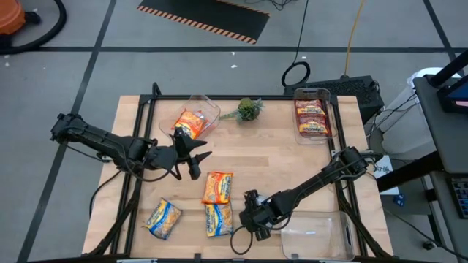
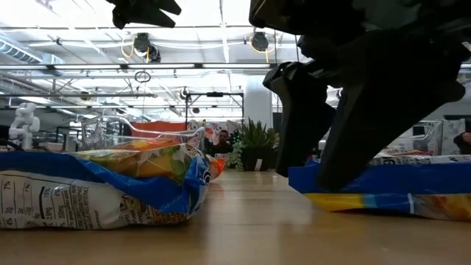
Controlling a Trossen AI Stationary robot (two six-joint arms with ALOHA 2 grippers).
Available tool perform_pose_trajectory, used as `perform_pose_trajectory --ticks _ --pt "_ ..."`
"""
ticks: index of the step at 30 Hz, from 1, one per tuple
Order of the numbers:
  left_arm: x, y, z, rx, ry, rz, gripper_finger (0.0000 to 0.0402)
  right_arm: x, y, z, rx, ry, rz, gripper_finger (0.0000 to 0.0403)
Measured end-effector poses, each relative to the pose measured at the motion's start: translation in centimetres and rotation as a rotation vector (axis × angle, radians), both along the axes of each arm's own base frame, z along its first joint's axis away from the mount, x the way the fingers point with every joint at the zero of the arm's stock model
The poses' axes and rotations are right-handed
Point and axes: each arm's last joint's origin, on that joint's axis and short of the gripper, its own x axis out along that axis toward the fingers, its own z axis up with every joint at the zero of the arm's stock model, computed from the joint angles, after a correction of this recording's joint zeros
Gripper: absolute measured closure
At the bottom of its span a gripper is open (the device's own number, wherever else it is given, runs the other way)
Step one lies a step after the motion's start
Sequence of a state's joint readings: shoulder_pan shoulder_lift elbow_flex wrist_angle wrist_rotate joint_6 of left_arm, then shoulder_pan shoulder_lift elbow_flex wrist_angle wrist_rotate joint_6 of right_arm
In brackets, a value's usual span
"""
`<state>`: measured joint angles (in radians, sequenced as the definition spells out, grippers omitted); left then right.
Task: Sort Maruchan noodles
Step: Put the right blue noodle pack into the bottom transparent bin
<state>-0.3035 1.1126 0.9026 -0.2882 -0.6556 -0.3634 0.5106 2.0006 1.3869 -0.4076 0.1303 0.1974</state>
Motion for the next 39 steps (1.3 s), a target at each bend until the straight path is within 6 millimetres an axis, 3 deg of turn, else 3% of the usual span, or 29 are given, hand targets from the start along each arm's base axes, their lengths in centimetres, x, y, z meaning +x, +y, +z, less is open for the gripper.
perform_pose_trajectory --ticks 28,33,39 --pt "0.0 -0.1 0.0 -0.011 0.003 -0.021 0.0206 -0.2 -0.2 -0.5 0.043 0.014 0.028 0.0378" --pt "0.0 -0.1 0.0 -0.01 0.004 -0.021 0.0206 -0.6 -0.3 0.7 0.046 -0.001 0.04 0.04" --pt "0.0 -0.1 0.0 -0.009 0.004 -0.022 0.0206 -1.4 0.0 3.9 0.079 -0.082 0.056 0.0402"
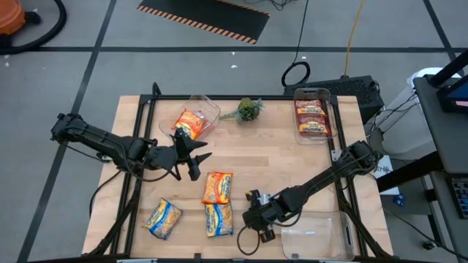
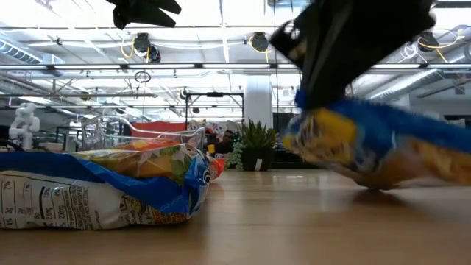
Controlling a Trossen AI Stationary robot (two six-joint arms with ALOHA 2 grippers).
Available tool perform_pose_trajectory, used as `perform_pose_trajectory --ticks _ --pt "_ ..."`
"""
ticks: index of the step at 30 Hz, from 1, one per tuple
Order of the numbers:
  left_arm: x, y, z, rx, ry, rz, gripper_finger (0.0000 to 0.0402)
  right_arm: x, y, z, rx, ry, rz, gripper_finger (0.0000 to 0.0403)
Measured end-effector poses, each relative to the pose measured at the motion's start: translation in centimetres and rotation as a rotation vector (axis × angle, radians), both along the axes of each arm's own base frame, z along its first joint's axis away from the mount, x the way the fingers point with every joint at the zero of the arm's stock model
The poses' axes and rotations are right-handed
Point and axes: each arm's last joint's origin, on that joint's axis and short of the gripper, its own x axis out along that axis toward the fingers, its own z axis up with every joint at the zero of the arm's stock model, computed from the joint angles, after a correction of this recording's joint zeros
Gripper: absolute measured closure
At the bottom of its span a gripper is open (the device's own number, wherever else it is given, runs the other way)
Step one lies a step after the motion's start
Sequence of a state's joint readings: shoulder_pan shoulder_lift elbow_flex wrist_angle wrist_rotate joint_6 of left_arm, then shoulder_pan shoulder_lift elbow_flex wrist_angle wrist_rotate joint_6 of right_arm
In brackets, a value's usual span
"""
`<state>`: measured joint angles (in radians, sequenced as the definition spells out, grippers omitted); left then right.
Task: Sort Maruchan noodles
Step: Put the right blue noodle pack into the bottom transparent bin
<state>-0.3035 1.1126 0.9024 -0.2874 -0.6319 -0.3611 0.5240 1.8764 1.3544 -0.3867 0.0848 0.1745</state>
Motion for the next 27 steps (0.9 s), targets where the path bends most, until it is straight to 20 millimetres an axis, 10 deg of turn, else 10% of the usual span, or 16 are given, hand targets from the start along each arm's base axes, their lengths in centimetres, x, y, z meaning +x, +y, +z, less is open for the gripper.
perform_pose_trajectory --ticks 27 --pt "0.1 -1.0 0.6 -0.042 -0.071 -0.047 0.0206 -11.8 1.8 15.2 0.097 -0.458 -0.145 0.0403"
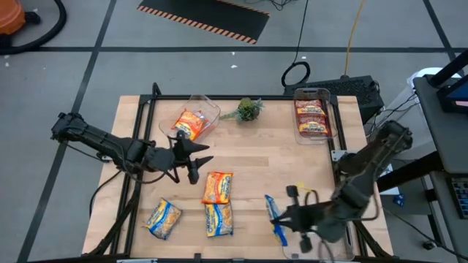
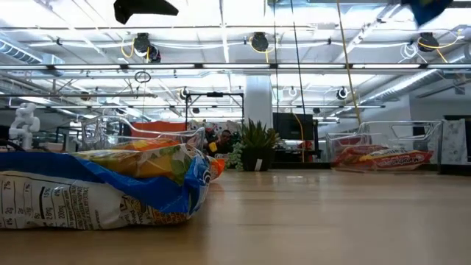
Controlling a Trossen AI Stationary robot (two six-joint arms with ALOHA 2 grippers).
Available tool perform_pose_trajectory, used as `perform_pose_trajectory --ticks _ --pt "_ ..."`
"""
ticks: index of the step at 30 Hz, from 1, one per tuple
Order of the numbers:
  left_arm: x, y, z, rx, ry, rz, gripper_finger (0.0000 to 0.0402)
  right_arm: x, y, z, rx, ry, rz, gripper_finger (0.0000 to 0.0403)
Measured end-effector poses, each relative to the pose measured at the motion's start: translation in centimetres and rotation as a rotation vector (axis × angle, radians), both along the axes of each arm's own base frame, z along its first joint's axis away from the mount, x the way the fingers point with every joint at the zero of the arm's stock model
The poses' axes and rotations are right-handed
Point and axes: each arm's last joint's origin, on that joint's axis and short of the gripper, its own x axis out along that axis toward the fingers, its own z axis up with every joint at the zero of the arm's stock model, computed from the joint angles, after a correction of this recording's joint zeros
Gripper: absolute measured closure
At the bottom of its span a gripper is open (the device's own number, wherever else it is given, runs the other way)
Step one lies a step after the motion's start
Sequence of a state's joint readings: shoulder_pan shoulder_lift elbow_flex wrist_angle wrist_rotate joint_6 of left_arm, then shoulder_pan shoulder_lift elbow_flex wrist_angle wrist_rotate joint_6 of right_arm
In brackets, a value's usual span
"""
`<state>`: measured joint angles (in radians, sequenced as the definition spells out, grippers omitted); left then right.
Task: Sort Maruchan noodles
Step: Put the right blue noodle pack into the bottom transparent bin
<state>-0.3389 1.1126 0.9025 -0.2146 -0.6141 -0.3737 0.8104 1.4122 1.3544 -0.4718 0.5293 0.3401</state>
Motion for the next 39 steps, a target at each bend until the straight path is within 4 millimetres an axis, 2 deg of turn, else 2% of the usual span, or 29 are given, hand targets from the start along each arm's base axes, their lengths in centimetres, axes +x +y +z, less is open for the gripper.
perform_pose_trajectory --ticks 8,17,23,28,39 --pt "0.1 -0.6 0.4 -0.005 -0.027 -0.089 0.0206 -3.8 0.7 2.1 0.16 -0.035 0.005 0.0403" --pt "-0.2 -1.5 0.4 -0.008 -0.032 -0.13 0.0206 -5.9 2.0 2.2 0.175 -0.05 0.036 0.0403" --pt "-0.3 -2.0 0.4 -0.011 -0.033 -0.149 0.0206 -6.6 2.4 0.6 0.13 -0.028 0.049 0.0403" --pt "-0.4 -2.1 0.4 -0.016 -0.034 -0.152 0.0206 -7.1 2.4 -1.9 0.131 0.022 0.032 0.0403" --pt "-0.4 -2.1 0.4 -0.017 -0.034 -0.151 0.0206 -9.1 1.2 -6.5 0.297 -0.04 0.069 0.0403"
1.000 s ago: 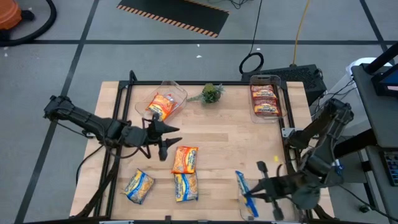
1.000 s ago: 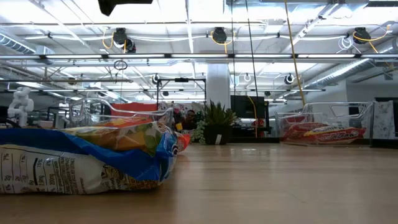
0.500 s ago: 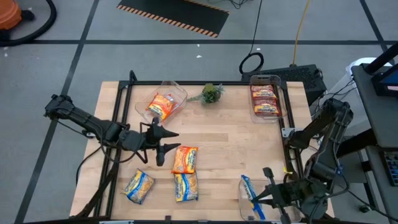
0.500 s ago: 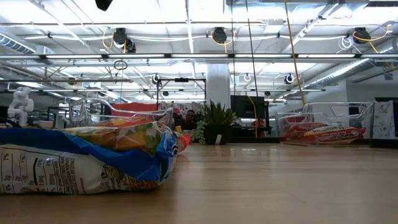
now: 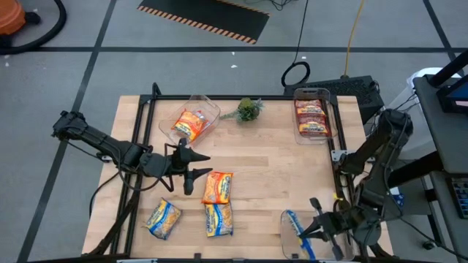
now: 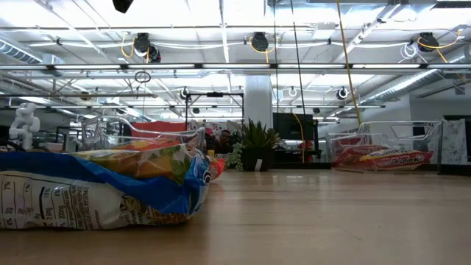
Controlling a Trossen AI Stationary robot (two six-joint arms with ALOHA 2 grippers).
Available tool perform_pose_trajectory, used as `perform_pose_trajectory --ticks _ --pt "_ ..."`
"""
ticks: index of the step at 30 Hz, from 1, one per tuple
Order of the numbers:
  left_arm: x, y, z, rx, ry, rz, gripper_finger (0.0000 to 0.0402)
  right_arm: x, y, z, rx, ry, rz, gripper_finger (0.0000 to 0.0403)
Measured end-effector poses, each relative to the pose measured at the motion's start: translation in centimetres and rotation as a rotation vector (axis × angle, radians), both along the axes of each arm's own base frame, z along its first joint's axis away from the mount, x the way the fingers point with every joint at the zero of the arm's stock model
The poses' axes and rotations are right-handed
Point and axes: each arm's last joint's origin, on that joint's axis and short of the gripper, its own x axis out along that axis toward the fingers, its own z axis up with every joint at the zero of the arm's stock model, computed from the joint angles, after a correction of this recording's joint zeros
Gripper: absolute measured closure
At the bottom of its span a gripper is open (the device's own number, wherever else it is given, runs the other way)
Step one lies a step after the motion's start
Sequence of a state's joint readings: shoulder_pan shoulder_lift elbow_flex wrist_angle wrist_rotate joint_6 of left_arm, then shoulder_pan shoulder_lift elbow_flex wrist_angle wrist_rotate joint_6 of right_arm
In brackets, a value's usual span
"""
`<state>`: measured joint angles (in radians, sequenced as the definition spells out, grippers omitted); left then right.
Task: Sort Maruchan noodles
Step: Put the right blue noodle pack into the bottom transparent bin, then put the orange noodle pack into the top left transparent bin
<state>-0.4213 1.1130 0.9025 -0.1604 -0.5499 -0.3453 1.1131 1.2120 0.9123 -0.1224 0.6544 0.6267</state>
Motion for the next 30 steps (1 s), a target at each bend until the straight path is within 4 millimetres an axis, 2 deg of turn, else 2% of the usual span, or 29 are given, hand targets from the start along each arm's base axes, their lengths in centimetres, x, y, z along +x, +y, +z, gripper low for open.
perform_pose_trajectory --ticks 6,11,16,22,27,30 --pt "0.0 0.0 0.0 0.001 0.0 0.0 0.0206 -0.9 -1.7 -2.7 0.031 0.018 -0.014 0.0403" --pt "0.0 0.0 0.0 0.004 0.005 -0.001 0.0206 -1.3 -2.5 -4.1 0.052 0.033 -0.025 0.0403" --pt "0.0 0.0 -0.1 0.006 0.008 -0.001 0.0206 -1.7 -3.0 -4.6 0.114 0.089 -0.005 0.0395" --pt "-0.1 0.0 -0.2 0.011 0.021 0.0 0.0206 -2.4 -3.3 -4.9 0.186 0.171 -0.022 0.0368" --pt "-0.1 0.0 -0.2 0.011 0.022 0.0 0.0206 -3.2 -4.3 -4.7 0.246 0.265 -0.055 0.0354" --pt "-0.1 0.0 -0.2 0.006 0.021 0.001 0.0206 -3.5 -4.7 -4.2 0.268 0.256 -0.053 0.0354"
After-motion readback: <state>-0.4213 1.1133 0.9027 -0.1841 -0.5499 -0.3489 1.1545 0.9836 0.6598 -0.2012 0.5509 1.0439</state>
